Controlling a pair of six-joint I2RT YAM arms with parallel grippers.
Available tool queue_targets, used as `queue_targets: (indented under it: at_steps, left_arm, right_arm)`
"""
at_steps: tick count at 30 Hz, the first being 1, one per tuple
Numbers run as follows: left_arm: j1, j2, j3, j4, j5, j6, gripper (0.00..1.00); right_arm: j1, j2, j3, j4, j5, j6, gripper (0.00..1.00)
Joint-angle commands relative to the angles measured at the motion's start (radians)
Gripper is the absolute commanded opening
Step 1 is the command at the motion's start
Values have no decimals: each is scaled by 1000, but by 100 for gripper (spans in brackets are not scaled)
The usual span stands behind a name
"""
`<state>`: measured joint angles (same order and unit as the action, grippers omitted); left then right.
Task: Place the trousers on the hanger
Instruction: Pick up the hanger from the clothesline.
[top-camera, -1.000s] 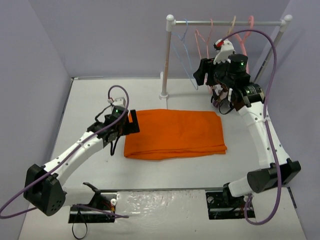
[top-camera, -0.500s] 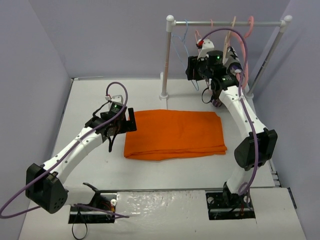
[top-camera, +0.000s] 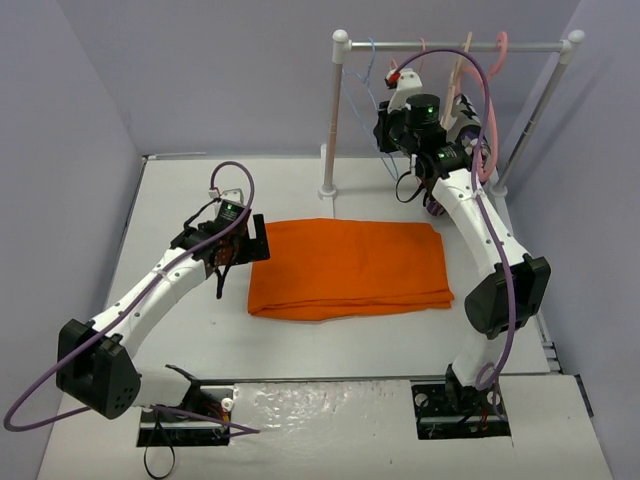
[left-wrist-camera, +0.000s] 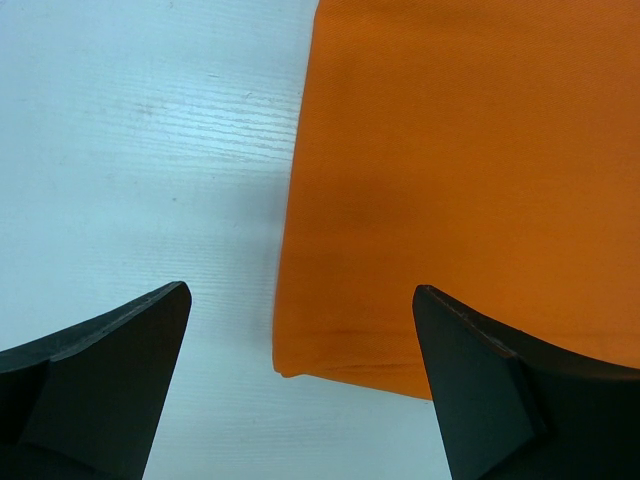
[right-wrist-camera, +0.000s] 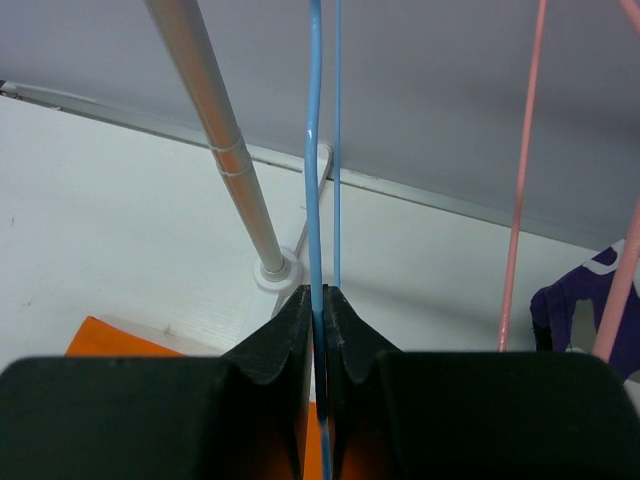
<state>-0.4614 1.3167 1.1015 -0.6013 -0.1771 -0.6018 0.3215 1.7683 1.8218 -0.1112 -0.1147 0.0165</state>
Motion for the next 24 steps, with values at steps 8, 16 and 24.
queue_targets:
  at_steps: [8, 16, 24]
  left_arm:
    - [21, 7, 35, 47, 21, 17, 92]
    - [34, 35, 37, 52, 36, 18, 92]
    - [46, 59, 24, 71, 62, 15, 92]
  right_arm:
    - [26, -64, 83, 94, 91, -50, 0]
    - [38, -150, 55, 100, 153, -62, 0]
    - [49, -274, -119, 100, 182, -32, 0]
